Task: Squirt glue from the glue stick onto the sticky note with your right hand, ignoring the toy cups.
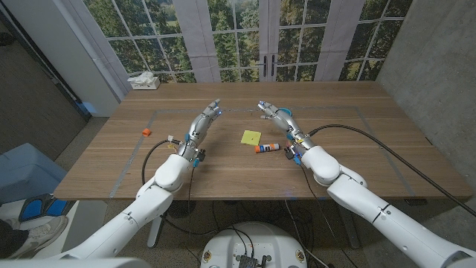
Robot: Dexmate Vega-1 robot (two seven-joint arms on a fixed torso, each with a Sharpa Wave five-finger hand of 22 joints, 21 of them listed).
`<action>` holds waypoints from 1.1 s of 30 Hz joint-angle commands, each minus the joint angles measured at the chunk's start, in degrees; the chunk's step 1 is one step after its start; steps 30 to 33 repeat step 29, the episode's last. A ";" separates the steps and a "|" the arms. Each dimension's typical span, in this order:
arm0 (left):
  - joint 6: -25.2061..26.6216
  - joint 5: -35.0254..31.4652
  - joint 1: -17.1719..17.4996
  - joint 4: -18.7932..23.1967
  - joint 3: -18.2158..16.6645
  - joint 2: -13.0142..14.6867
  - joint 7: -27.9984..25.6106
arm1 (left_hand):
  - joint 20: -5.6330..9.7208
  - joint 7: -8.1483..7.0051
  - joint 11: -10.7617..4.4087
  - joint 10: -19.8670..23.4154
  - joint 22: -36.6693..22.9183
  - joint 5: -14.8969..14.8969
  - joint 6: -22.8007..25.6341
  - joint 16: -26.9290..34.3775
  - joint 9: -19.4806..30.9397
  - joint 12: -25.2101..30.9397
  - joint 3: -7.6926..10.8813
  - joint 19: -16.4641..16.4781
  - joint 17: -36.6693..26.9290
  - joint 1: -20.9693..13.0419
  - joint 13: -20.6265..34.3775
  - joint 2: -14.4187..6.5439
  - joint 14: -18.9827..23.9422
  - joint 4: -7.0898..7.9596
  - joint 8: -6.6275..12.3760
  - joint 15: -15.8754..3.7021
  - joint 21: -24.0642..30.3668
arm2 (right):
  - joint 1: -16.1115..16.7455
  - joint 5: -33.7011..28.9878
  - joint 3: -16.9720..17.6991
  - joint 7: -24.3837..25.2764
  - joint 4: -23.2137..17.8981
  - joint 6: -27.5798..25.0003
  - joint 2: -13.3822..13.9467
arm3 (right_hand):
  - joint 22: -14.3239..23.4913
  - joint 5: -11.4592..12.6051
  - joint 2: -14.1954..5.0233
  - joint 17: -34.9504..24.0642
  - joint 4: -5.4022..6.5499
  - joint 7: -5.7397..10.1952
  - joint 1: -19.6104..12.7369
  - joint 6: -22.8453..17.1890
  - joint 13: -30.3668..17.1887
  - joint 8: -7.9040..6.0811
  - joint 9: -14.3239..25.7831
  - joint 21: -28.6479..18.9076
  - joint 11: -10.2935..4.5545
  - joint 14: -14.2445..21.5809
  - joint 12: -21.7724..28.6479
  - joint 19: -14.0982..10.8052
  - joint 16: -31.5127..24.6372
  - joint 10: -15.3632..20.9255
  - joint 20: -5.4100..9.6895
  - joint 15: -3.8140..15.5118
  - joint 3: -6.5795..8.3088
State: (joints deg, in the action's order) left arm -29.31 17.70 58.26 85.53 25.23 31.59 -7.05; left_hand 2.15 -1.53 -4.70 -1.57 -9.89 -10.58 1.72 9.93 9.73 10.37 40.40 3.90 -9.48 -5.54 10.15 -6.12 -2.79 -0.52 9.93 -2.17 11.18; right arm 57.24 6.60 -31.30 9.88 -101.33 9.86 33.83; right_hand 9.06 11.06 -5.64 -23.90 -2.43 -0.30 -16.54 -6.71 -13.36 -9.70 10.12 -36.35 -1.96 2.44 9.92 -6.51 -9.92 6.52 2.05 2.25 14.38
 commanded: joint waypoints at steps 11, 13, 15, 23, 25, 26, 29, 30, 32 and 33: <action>-0.97 3.18 1.81 0.46 -2.41 -0.84 -0.45 | 5.45 0.13 -0.25 -0.87 -0.01 0.10 -1.35 -0.11 0.08 0.01 -0.58 -0.79 -0.15 -0.48 -0.04 -3.89 -1.30 -0.21 -0.17 -2.19 -0.41 | -1.25 14.71 2.36 -5.31 9.17 10.36 -4.52 | 0.15 0.65 -0.10 1.00 0.57 -0.52 1.35 -1.00 0.52 -1.05 -0.03 1.06 0.39 0.59 1.04 -1.32 -0.99 1.14 2.43 2.61 -0.18; -0.46 3.57 2.07 0.78 -2.60 -0.66 -0.49 | 5.48 0.13 -0.17 -1.07 -0.01 0.09 -1.44 -0.10 0.07 -0.03 -0.62 -0.83 -0.15 -0.48 -0.04 -3.91 -1.36 -0.22 -0.15 -2.16 -0.41 | -0.77 16.26 3.29 -5.17 10.11 11.91 -5.10 | 0.15 0.67 0.03 1.32 0.53 -0.71 1.51 -1.46 0.66 -1.20 -0.03 1.31 0.60 0.94 1.21 -1.58 -1.13 1.54 2.41 2.46 -0.24; -0.53 3.72 2.04 0.66 -2.63 -0.70 -0.34 | 5.51 0.14 -0.16 -1.13 0.00 0.09 -1.51 -0.11 0.07 -0.02 -0.64 -0.91 -0.15 -0.48 -0.04 -3.92 -1.43 -0.22 -0.14 -2.19 -0.42 | -0.52 16.38 3.55 -4.81 10.06 12.09 -5.13 | 0.14 0.70 0.13 1.56 0.49 -0.79 1.63 -1.87 0.76 -1.32 -0.04 1.51 0.79 1.11 1.36 -1.73 -1.20 1.92 2.42 2.31 -0.28; -0.17 4.75 1.81 0.60 -2.93 -1.19 -0.35 | 5.47 0.17 -0.21 -1.27 0.00 0.07 -1.61 -0.07 0.06 0.02 -0.72 -0.95 -0.14 -0.49 -0.05 -3.97 -1.51 -0.23 -0.08 -2.21 -0.39 | 1.05 17.37 5.47 -2.96 9.94 13.61 -5.25 | 0.15 0.81 0.17 2.47 0.46 -1.65 2.16 -2.86 1.13 -1.51 -0.02 2.17 1.96 2.09 1.68 -2.86 -1.54 3.00 1.71 1.16 -0.33; -0.23 4.72 1.80 0.48 -3.11 -1.54 -0.90 | 5.50 0.17 -0.24 -1.29 0.00 0.06 -1.65 -0.07 0.06 0.04 -0.73 -0.98 -0.14 -0.49 -0.05 -3.99 -1.55 -0.22 -0.07 -2.20 -0.39 | 1.37 17.55 5.84 -2.66 10.14 14.22 -5.41 | 0.16 0.82 0.12 2.57 0.47 -1.80 2.22 -3.04 1.17 -1.55 -0.02 2.29 2.11 2.18 1.76 -2.91 -1.57 3.23 1.68 1.10 -0.31; 0.21 4.87 1.90 0.75 -3.20 -1.60 -1.22 | 5.49 0.14 -0.24 -1.31 0.00 0.06 -1.70 -0.07 0.06 0.04 -0.74 -0.99 -0.14 -0.49 -0.05 -4.01 -1.58 -0.22 -0.07 -2.19 -0.39 | 1.69 17.74 6.24 -2.38 10.25 14.71 -5.43 | 0.16 0.82 0.11 2.60 0.48 -1.86 2.23 -3.08 1.18 -1.56 -0.02 2.31 2.13 2.19 1.77 -2.93 -1.57 3.28 1.65 1.08 -0.30; 0.85 5.07 2.05 1.20 -3.32 -1.64 -1.61 | 5.47 0.15 -0.20 -1.37 0.00 0.05 -1.75 -0.05 0.06 0.05 -0.75 -1.02 -0.15 -0.49 -0.05 -4.05 -1.59 -0.20 -0.06 -2.19 -0.39 | 2.33 17.47 6.89 -1.32 10.85 16.59 -6.15 | 0.16 0.83 0.08 2.70 0.49 -1.93 2.30 -3.23 1.22 -1.59 -0.01 2.46 2.18 2.19 1.79 -2.91 -1.57 3.37 1.64 1.02 -0.30; 0.85 5.07 2.05 1.20 -3.32 -1.64 -1.61 | 5.47 0.15 -0.20 -1.37 0.00 0.05 -1.75 -0.05 0.06 0.05 -0.75 -1.02 -0.15 -0.49 -0.05 -4.05 -1.59 -0.20 -0.06 -2.19 -0.39 | 2.33 17.47 6.89 -1.32 10.85 16.59 -6.15 | 0.16 0.83 0.08 2.70 0.49 -1.93 2.30 -3.23 1.22 -1.59 -0.01 2.46 2.18 2.19 1.79 -2.91 -1.57 3.37 1.64 1.02 -0.30; 0.85 5.07 2.05 1.20 -3.32 -1.64 -1.61 | 5.47 0.15 -0.20 -1.37 0.00 0.05 -1.75 -0.05 0.06 0.05 -0.75 -1.02 -0.15 -0.49 -0.05 -4.05 -1.59 -0.20 -0.06 -2.19 -0.39 | 2.33 17.47 6.89 -1.32 10.85 16.59 -6.15 | 0.16 0.83 0.08 2.70 0.49 -1.93 2.30 -3.23 1.22 -1.59 -0.01 2.46 2.18 2.19 1.79 -2.91 -1.57 3.37 1.64 1.02 -0.30; 0.85 5.07 2.05 1.20 -3.32 -1.64 -1.61 | 5.47 0.15 -0.20 -1.37 0.00 0.05 -1.75 -0.05 0.06 0.05 -0.75 -1.02 -0.15 -0.49 -0.05 -4.05 -1.59 -0.20 -0.06 -2.19 -0.39 | 2.33 17.47 6.89 -1.32 10.85 16.59 -6.15 | 0.16 0.83 0.08 2.70 0.49 -1.93 2.30 -3.23 1.22 -1.59 -0.01 2.46 2.18 2.19 1.79 -2.91 -1.57 3.37 1.64 1.02 -0.30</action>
